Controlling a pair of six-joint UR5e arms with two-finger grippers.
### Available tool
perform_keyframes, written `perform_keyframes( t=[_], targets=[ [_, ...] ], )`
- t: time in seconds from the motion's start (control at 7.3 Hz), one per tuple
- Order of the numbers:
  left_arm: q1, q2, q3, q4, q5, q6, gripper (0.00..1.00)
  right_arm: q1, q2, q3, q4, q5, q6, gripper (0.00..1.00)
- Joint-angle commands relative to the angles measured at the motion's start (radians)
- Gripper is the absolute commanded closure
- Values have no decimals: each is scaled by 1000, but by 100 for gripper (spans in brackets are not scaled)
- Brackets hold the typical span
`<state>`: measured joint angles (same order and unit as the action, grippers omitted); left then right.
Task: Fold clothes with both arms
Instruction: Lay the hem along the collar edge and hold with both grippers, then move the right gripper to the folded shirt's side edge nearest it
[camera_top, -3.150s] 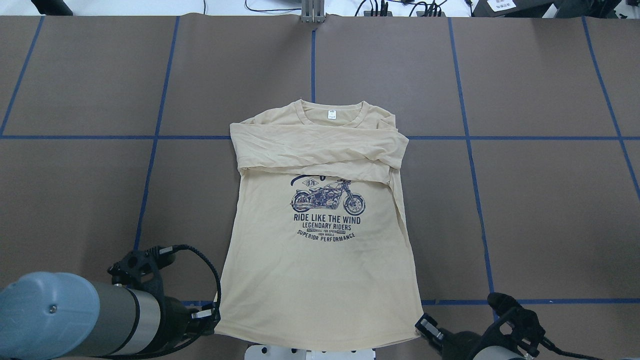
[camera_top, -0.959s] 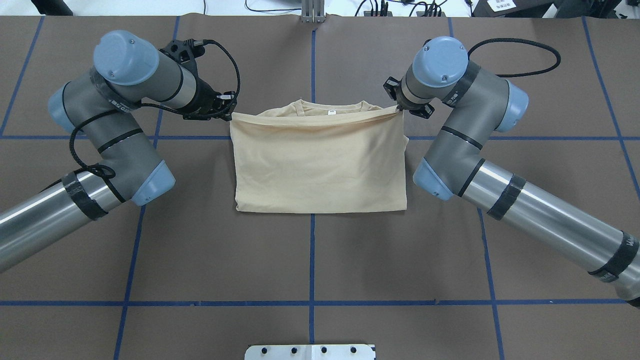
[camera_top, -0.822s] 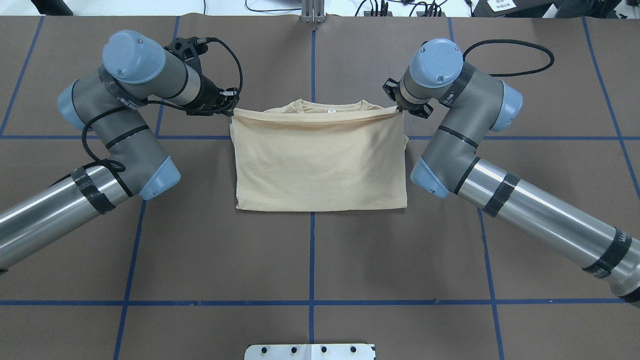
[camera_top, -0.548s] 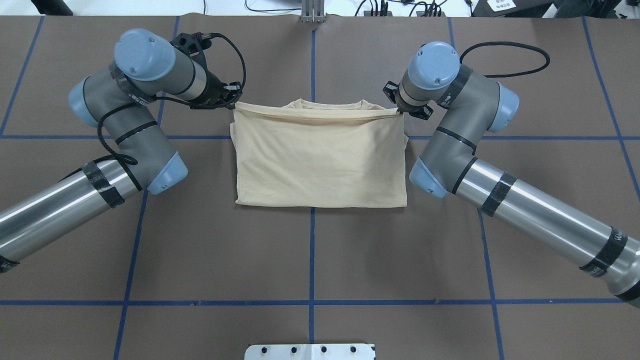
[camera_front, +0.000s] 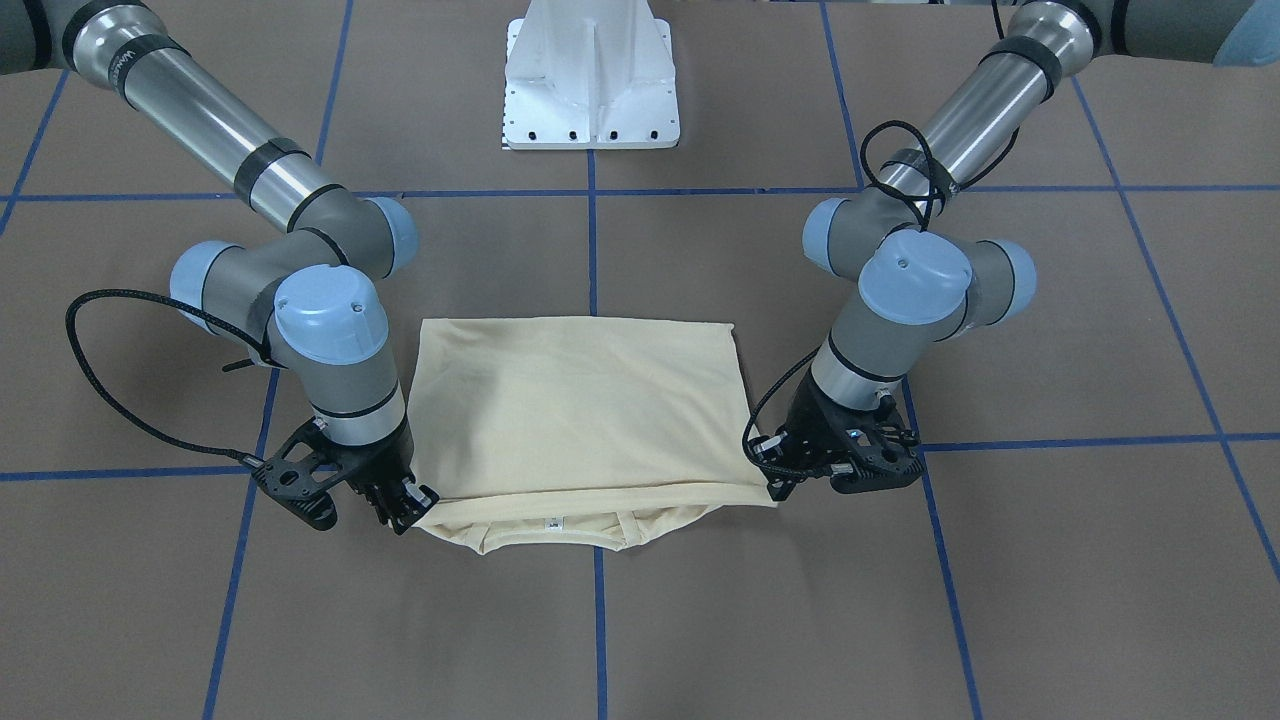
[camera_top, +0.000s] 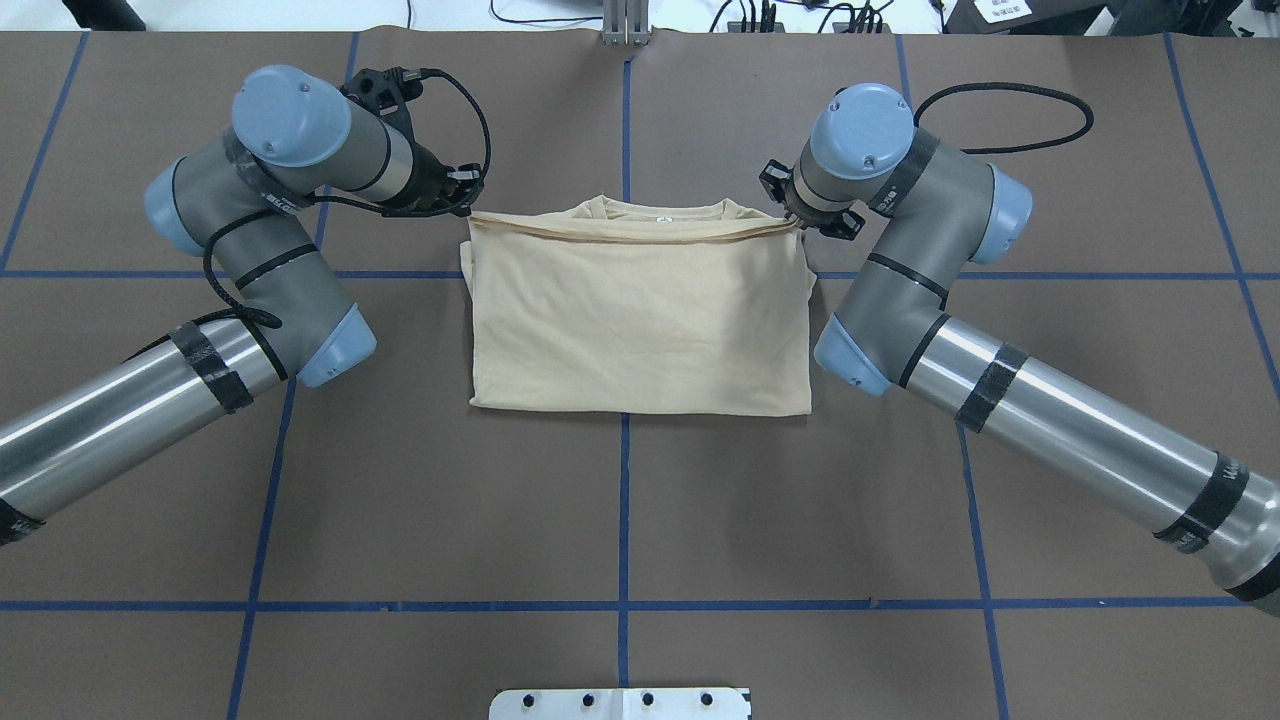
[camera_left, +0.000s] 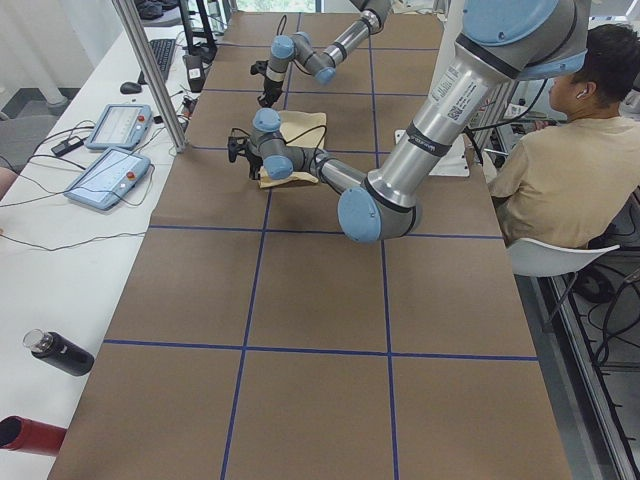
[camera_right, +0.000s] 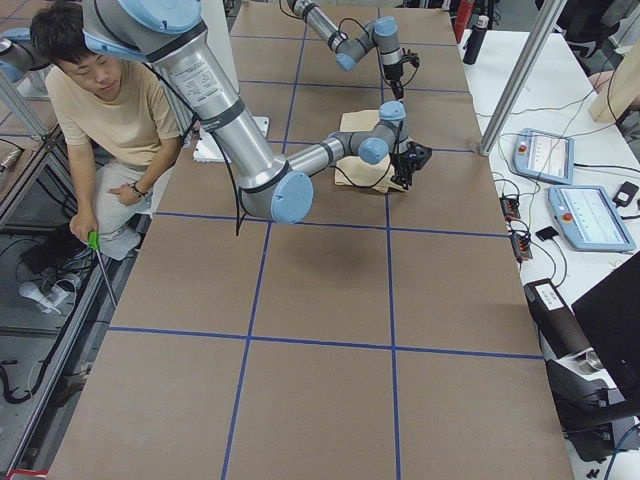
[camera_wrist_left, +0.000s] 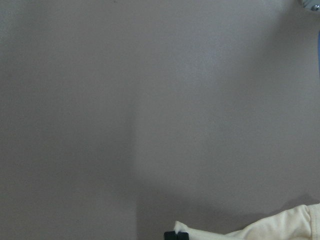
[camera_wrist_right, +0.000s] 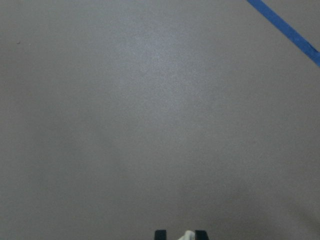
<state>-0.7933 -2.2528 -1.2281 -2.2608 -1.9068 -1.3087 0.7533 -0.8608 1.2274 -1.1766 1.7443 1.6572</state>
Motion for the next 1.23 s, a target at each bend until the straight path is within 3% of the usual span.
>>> perform_keyframes(
  t=[0.0, 0.14, 0.55, 0.68, 0.82, 1.1],
  targets=[
    [-15, 4, -5, -9, -3, -10, 60, 3, -3, 6, 91, 1, 15, 0],
    [-26, 4, -31, -8, -8, -9, 55, 11, -30, 53, 116, 3, 24, 0],
    [-40, 27, -77, -3, -53, -17, 55, -28, -294, 407, 124, -3, 250, 0],
    [-40, 33, -80, -6, -54, -17, 55, -81, -357, 490, 124, -84, 354, 0],
    [-41, 41, -106, -6, -54, -24, 55, -147, -398, 536, 123, -171, 418, 0],
    [-41, 129, -218, -8, -58, -17, 54, -167, -426, 567, 124, -184, 647, 0]
  ],
)
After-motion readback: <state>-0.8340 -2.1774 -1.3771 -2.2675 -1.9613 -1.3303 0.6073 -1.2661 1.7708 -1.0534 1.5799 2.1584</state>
